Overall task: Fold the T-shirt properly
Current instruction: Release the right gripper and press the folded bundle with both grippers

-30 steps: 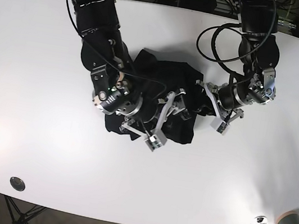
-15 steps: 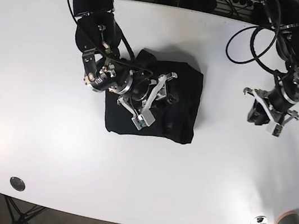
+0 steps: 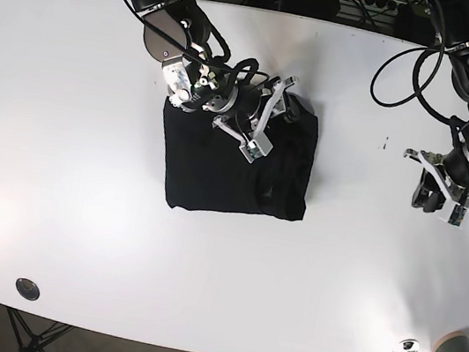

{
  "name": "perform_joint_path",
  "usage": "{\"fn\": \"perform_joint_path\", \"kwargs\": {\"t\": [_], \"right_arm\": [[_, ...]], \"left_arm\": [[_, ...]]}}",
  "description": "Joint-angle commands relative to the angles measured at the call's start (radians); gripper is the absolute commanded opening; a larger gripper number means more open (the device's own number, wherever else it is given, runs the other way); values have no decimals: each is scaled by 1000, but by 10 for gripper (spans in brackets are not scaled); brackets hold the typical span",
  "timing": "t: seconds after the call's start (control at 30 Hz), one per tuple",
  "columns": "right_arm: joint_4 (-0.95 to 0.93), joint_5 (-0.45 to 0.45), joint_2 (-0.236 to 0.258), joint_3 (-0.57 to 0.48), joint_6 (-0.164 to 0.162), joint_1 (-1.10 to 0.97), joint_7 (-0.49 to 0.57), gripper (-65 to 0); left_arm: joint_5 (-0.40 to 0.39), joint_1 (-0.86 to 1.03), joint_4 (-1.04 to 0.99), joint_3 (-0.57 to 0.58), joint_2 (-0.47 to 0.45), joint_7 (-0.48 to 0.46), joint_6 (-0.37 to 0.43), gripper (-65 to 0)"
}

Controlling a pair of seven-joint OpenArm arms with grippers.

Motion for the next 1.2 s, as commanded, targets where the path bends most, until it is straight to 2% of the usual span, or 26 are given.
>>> {"fn": "perform_joint_path", "kwargs": {"t": [0.0, 0.17, 0.37, 0.5, 0.57, 0.7, 0.8, 0.93, 1.17], "right_arm": [[88, 16, -3, 29, 4, 19, -11, -436], [237, 17, -6, 133, 4, 22, -117, -436], [306, 10, 0, 250, 12, 55, -126, -434], [245, 14, 47, 316, 14, 122, -126, -439], [211, 16, 67, 334, 14, 165, -126, -441], [143, 7, 95, 362, 14, 230, -120, -441], [48, 8, 98, 382, 14, 277, -78, -442], [-15, 8, 99, 385, 14, 283, -6, -442], [-234, 7, 110, 368, 14, 319, 169, -442]], "left_arm": [[-21, -31, 42, 53, -8, -22, -5, -536], [-21, -53, 62, 154, -3, -22, -5, -536], [-23, -77, 59, 304, -2, -19, -5, -532], [-21, -124, 34, 452, 26, -19, -5, -532], [-21, -134, 39, 507, 61, -19, 37, -532], [-19, -139, 31, 525, 117, -20, 83, -532], [-19, -134, -7, 552, 160, -23, 85, -532], [-19, -99, -4, 588, 166, -27, 86, -532], [-19, -71, -61, 628, 163, -73, 116, -532]]}}
